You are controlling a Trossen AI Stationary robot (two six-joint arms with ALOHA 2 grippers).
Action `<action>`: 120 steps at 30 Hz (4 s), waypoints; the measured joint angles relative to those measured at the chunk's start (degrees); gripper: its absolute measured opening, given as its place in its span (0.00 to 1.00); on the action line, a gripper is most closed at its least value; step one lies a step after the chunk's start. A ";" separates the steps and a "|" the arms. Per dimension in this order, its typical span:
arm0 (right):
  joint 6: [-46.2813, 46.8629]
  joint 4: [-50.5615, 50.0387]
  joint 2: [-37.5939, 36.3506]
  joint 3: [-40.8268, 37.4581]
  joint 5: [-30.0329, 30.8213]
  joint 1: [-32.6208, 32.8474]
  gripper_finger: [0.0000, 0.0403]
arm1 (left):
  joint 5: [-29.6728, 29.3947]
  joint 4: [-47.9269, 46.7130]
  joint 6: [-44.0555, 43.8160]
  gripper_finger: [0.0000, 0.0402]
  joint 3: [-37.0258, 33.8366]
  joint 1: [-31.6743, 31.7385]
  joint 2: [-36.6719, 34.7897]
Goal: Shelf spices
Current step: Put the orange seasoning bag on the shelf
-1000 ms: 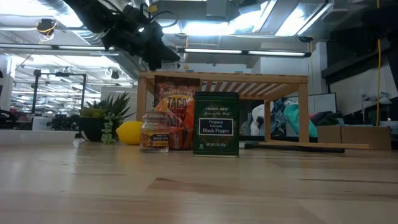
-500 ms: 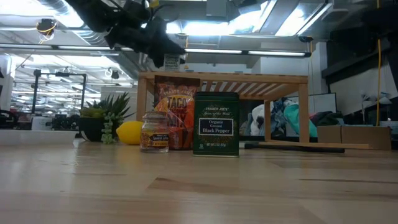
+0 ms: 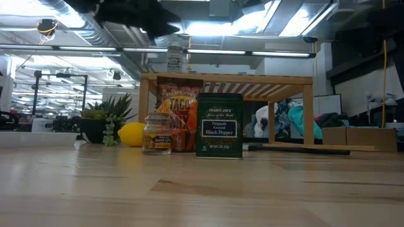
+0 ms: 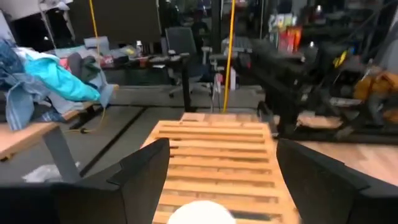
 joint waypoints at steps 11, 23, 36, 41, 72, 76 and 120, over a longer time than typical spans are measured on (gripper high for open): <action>0.20 -0.05 0.02 0.00 -0.02 0.01 0.86 | -3.23 -34.00 1.26 0.72 -4.50 -15.50 -12.04; 0.66 -0.07 0.02 0.00 -0.09 0.02 0.86 | -25.11 -13.57 -7.46 0.72 -24.48 -35.79 -13.16; 0.66 -0.40 0.02 -0.01 -0.12 0.02 0.86 | -30.54 1.20 -11.91 0.72 -29.59 -41.37 -6.05; 0.66 -0.39 0.04 -0.02 -2.04 0.02 0.86 | -31.13 9.04 -11.71 0.72 -29.59 -43.08 1.92; 0.65 -1.16 0.04 -0.02 -2.56 0.02 0.86 | -31.78 31.95 -4.47 0.02 -29.57 -43.10 13.96; 0.65 -1.17 0.04 -0.02 -2.58 0.02 0.86 | -31.78 34.09 -3.03 0.01 -29.37 -43.10 13.96; 1.81 -1.73 0.04 -0.02 -2.59 0.02 0.86 | -31.93 2.95 3.74 0.48 -21.18 -43.14 3.30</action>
